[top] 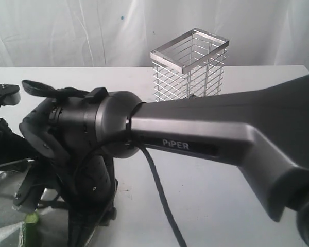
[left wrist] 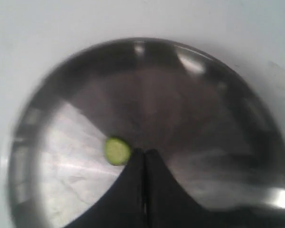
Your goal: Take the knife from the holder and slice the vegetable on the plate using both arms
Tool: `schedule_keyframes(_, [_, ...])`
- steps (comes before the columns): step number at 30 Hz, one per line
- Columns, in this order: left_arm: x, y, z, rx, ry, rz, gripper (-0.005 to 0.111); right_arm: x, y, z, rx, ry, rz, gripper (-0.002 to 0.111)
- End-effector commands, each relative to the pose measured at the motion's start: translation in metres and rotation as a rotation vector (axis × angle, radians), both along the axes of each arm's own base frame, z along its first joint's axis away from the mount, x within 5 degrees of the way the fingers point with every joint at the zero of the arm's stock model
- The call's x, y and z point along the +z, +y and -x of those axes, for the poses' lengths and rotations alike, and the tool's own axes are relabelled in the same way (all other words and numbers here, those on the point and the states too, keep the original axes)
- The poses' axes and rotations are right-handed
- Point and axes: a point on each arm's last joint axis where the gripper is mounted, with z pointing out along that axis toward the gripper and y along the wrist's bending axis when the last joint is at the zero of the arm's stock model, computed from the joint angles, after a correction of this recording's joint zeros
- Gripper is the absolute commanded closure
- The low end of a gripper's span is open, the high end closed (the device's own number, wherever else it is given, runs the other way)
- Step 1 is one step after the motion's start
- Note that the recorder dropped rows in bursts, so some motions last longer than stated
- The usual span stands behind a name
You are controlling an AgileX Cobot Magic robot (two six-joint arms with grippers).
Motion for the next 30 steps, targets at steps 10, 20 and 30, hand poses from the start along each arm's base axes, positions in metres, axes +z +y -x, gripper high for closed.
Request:
schedule_keyframes(10, [-0.01, 0.011, 0.0, -0.01, 0.034, -0.091, 0.107, 0.023, -0.003, 0.027, 0.123, -0.029, 0.006, 0.108])
schedule_keyframes(20, [0.057, 0.068, -0.002, 0.222, -0.142, -0.133, 0.107, 0.02, -0.007, 0.02, 0.118, -0.059, 0.032, 0.108])
schedule_keyframes(30, [0.039, 0.062, 0.027, 0.224, -0.105, -0.001, 0.107, 0.019, -0.019, -0.004, 0.076, -0.097, 0.062, 0.108])
